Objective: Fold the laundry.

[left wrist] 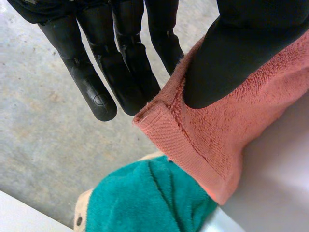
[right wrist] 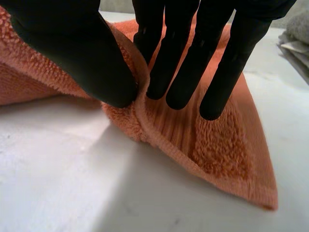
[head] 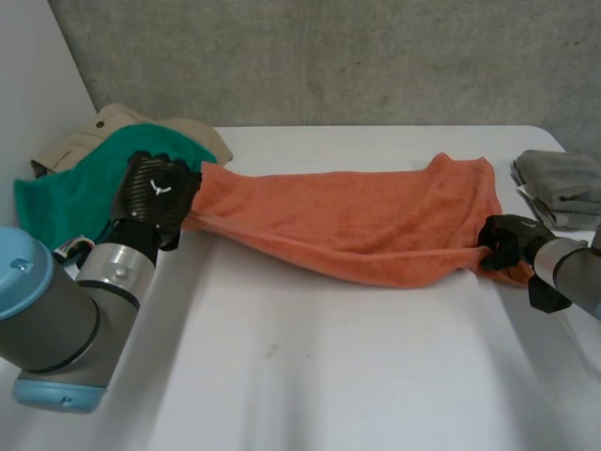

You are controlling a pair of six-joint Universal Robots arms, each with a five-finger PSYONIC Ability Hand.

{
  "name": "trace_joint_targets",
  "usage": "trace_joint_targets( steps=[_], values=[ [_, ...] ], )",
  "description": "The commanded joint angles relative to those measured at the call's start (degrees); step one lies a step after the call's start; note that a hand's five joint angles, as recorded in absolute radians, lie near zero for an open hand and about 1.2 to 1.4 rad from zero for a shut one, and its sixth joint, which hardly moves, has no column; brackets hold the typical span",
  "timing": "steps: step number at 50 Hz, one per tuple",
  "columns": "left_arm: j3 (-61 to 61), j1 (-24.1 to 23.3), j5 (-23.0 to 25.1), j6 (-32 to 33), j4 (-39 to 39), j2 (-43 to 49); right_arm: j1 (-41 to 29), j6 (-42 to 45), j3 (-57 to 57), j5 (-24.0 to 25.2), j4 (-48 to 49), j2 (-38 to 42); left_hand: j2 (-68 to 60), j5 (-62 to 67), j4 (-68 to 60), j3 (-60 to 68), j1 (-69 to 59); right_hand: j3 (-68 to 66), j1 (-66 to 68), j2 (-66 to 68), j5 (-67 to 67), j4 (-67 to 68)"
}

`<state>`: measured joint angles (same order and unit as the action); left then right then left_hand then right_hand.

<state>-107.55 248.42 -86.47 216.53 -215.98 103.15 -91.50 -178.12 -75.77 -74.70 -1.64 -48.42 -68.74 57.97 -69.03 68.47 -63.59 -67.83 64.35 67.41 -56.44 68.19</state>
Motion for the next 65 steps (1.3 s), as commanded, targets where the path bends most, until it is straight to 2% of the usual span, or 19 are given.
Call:
trace_joint_targets(
  steps=[1,4,6,8,9,10,12,13,15,19,23,27,34,41,52,60,62,63,65],
  values=[
    [-1.0,0.8,-0.2,0.3,6.8,-7.0,0.7,3.7,-5.2,2.4,2.6,-11.7,-11.3,12.0,-11.0,11.5,-16.4,-12.2,15.6,12.6,-13.6,11.8],
    [-1.5,1.5,-0.1,0.6,12.1,-9.5,2.7,12.6,-7.2,5.8,0.1,-17.3,-11.3,12.0,-11.0,11.5,-16.4,-12.2,15.6,12.6,-13.6,11.8],
    [-2.3,2.6,0.0,1.4,22.0,-13.7,7.6,29.8,-11.0,8.7,-6.2,-21.2,-11.3,12.0,-11.0,11.5,-16.4,-12.2,15.6,12.6,-13.6,11.8],
    [-2.7,3.1,0.0,2.7,28.5,-15.5,9.6,39.2,-13.0,8.8,-10.0,-22.6,-11.3,12.0,-11.0,11.5,-16.4,-12.2,15.6,12.6,-13.6,11.8],
    [-2.8,3.4,0.0,3.5,30.9,-16.1,10.9,48.9,-14.8,8.0,-14.7,-24.3,-11.3,12.0,-11.0,11.5,-16.4,-12.2,15.6,12.6,-13.6,11.8],
    [-3.4,4.0,-0.1,5.9,37.8,-17.8,11.6,54.2,-16.1,6.9,-17.8,-25.6,-11.3,12.0,-11.0,11.5,-16.4,-12.2,15.6,12.6,-13.6,11.8],
    [-4.0,4.6,0.0,8.0,43.6,-19.2,12.7,61.6,-18.3,5.2,-22.2,-27.1,-11.3,12.0,-11.0,11.5,-16.4,-12.2,15.6,12.6,-13.6,11.8],
    [-5.0,5.2,0.2,10.3,49.3,-20.3,14.5,69.1,-20.8,2.8,-26.3,-28.5,-11.3,12.0,-11.0,11.5,-16.4,-12.2,15.6,12.6,-13.6,11.8],
    [-5.9,5.2,0.1,12.2,54.1,-21.1,15.6,72.5,-21.9,1.1,-27.6,-28.9,-11.3,12.0,-11.0,11.5,-16.4,-12.2,15.6,12.6,-13.6,11.8],
    [-6.2,4.3,0.1,14.7,54.6,-20.4,15.7,70.7,-22.4,-0.8,-24.1,-29.2,-11.3,12.0,-11.0,11.5,-16.4,-12.2,15.6,12.6,-13.6,11.8],
    [-5.0,4.2,0.2,15.1,46.6,-15.9,11.9,67.5,-22.0,-0.7,-17.5,-28.8,-11.3,12.0,-11.0,11.5,-16.4,-12.2,15.6,12.6,-13.6,11.8],
    [-0.6,2.6,-0.5,15.0,35.2,-7.3,6.7,63.0,-20.3,-0.8,-6.1,-23.2,-11.3,12.0,-11.0,11.5,-16.4,-12.2,15.6,12.6,-13.6,11.8],
    [7.5,-0.6,-2.7,14.9,27.0,4.9,0.6,60.3,-14.8,-1.2,6.3,-15.2,-11.3,12.0,-11.0,11.5,-16.4,-12.2,15.6,12.6,-13.6,11.8],
    [15.0,-1.1,-9.1,14.7,26.5,12.7,-3.2,59.2,-6.3,-1.2,13.0,-7.0,-11.3,12.0,-11.0,11.5,-16.4,-12.2,15.6,12.6,-13.6,11.8],
    [22.5,-2.1,-11.0,14.8,26.3,17.8,-4.6,59.4,7.0,-2.7,13.8,3.9,-11.3,12.0,-11.0,11.5,-16.4,-12.2,15.6,12.6,-13.6,11.8],
    [25.2,-3.3,-13.8,14.7,26.5,19.0,-4.9,58.9,8.9,-3.6,16.2,6.1,-11.3,12.0,-11.0,11.5,-16.4,-12.2,15.6,12.6,-13.6,11.8],
    [25.4,-3.3,-14.0,14.7,26.5,19.4,-5.1,58.9,9.2,-4.3,17.0,6.3,-11.3,12.0,-11.0,11.5,-16.4,9.5,-6.0,-9.1,8.1,-9.9],
    [25.4,-3.3,-14.1,14.7,26.5,19.4,-5.1,58.9,9.4,-4.7,17.3,6.3,-11.3,12.0,-11.0,11.5,-16.4,8.6,-5.2,-8.2,7.2,-9.0],
    [24.9,-3.3,-15.0,14.8,26.5,19.4,-5.1,58.9,9.9,-5.6,17.2,6.3,-11.3,12.0,-11.0,11.5,-16.4,-4.5,7.9,4.9,-5.8,4.1]
  ],
)
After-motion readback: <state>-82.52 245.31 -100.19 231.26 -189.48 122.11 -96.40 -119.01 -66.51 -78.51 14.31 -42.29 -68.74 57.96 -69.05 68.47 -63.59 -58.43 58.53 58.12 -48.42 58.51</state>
